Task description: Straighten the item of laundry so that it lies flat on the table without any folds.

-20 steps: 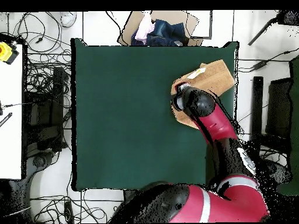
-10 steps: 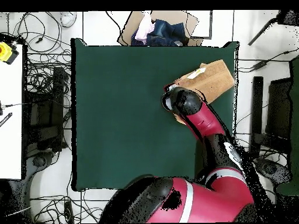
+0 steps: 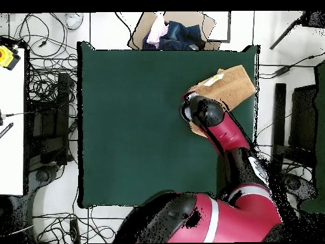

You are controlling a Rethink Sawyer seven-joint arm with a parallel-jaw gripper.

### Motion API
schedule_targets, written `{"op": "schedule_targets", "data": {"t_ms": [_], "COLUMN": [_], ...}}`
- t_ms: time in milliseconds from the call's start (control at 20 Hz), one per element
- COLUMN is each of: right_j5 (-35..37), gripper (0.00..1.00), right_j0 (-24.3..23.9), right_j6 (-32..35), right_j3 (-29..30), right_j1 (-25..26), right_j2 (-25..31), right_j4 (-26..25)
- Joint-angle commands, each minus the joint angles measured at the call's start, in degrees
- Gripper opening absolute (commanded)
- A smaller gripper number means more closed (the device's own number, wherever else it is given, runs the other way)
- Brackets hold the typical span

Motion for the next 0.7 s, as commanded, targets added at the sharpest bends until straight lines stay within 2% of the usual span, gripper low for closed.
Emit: {"op": "schedule_targets", "data": {"t_ms": [50, 300, 700], "right_j5": [2.48, 2.15, 0.94], "gripper": [1.00, 1.00, 1.00], "right_j0": [-1.66, -2.48, -0.36], "right_j6": [8.51, 8.04, 9.71], "right_j3": [0.83, 1.33, -0.63], "right_j1": [0.14, -0.10, 0.71], "right_j2": [4.09, 5.18, 3.28], "right_j4": [0.93, 0.67, 0.81]}}
